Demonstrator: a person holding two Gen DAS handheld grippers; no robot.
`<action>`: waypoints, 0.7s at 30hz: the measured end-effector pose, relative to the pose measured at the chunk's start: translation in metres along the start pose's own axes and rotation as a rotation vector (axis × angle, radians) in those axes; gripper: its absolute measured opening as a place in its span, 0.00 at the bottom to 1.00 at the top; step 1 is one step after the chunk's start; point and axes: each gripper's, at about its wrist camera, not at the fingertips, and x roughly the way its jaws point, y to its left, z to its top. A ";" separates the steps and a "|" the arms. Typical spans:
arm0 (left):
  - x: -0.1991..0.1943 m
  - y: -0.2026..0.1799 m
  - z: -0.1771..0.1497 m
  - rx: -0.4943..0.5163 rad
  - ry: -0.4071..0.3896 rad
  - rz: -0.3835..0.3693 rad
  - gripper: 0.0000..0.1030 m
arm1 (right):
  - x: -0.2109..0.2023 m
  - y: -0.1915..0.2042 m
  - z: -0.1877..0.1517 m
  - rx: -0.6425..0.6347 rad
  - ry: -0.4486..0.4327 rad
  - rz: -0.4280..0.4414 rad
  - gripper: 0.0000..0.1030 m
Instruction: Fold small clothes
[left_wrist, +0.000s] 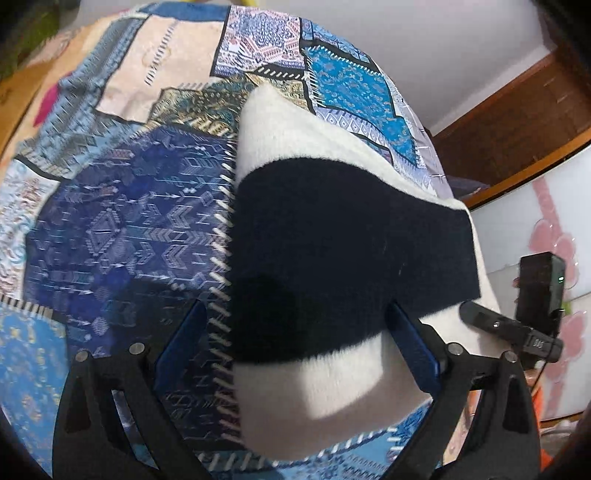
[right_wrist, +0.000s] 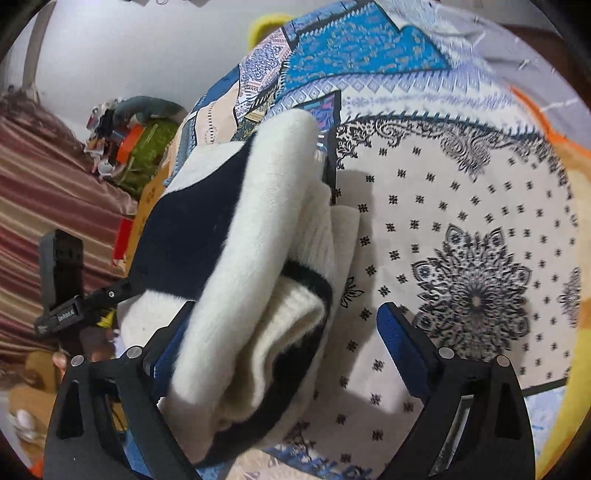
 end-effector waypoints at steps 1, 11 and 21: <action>0.002 -0.001 0.001 -0.003 0.004 -0.008 0.96 | 0.001 0.000 0.001 0.008 0.004 0.012 0.91; 0.025 0.003 0.013 -0.096 0.078 -0.147 0.96 | 0.013 -0.007 0.005 0.051 0.028 0.113 0.93; 0.020 -0.001 0.013 -0.110 0.089 -0.200 0.86 | 0.013 -0.005 0.006 0.056 0.029 0.147 0.71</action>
